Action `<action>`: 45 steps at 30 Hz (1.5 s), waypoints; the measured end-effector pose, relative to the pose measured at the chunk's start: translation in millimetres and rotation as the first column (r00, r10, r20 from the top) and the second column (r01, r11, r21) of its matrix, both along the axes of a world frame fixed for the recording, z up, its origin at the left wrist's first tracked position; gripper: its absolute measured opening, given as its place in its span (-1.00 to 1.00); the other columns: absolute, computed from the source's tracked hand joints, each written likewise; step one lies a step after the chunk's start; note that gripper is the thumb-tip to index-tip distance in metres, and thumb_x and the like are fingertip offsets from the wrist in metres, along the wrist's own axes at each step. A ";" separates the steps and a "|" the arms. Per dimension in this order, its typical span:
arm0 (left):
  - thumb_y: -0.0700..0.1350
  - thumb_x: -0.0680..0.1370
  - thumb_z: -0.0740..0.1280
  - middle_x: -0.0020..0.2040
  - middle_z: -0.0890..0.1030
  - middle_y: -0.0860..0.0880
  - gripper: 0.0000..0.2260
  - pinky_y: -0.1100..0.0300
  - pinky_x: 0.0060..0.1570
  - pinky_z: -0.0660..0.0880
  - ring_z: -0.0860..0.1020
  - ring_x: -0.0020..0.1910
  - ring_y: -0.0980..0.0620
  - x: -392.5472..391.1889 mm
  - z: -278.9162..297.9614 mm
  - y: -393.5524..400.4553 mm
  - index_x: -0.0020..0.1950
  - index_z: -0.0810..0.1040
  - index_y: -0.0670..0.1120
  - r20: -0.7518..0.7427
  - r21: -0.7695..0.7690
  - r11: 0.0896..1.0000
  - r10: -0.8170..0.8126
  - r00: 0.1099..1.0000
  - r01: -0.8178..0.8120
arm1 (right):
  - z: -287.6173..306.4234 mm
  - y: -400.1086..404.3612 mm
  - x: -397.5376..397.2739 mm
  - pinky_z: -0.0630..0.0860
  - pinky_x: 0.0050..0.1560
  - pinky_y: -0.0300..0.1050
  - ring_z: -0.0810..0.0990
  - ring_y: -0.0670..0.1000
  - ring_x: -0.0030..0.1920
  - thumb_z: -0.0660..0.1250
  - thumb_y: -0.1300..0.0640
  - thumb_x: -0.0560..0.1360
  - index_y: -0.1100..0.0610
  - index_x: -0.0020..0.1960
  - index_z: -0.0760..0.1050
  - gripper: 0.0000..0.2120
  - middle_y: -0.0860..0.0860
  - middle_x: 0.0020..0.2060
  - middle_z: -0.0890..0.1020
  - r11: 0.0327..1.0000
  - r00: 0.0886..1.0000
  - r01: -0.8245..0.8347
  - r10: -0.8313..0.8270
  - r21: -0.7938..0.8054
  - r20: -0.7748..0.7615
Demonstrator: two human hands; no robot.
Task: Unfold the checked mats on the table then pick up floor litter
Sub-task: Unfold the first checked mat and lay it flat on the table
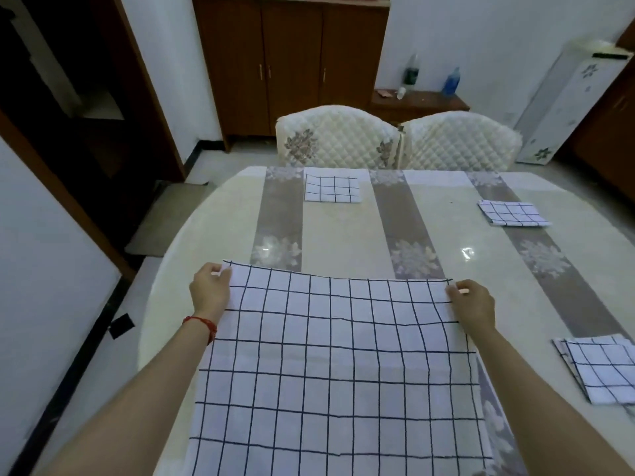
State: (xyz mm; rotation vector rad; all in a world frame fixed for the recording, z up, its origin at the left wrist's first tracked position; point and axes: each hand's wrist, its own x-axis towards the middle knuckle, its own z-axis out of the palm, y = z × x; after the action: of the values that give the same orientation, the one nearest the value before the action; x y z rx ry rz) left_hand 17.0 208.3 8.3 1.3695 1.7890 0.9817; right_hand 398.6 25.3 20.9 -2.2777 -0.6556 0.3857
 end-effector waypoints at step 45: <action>0.30 0.53 -0.10 0.55 -0.15 -0.01 -0.40 -0.05 0.43 -0.30 -0.21 0.52 -0.02 91.6 -114.6 -93.9 0.49 -0.19 0.11 -0.701 -0.214 0.761 -0.557 0.446 0.613 | -116.1 39.7 -117.6 -0.28 0.48 -0.06 -0.19 -0.07 0.52 -0.09 -0.14 0.59 -0.10 0.51 -0.09 -0.49 -0.10 0.53 -0.11 0.729 0.721 -0.513 0.653 -0.453 0.233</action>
State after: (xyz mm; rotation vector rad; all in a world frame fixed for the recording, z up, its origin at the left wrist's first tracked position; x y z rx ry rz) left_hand 108.6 114.4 -106.3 2.4610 1.5238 0.0566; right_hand 281.1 65.0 -95.3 -2.4565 -1.6749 0.3864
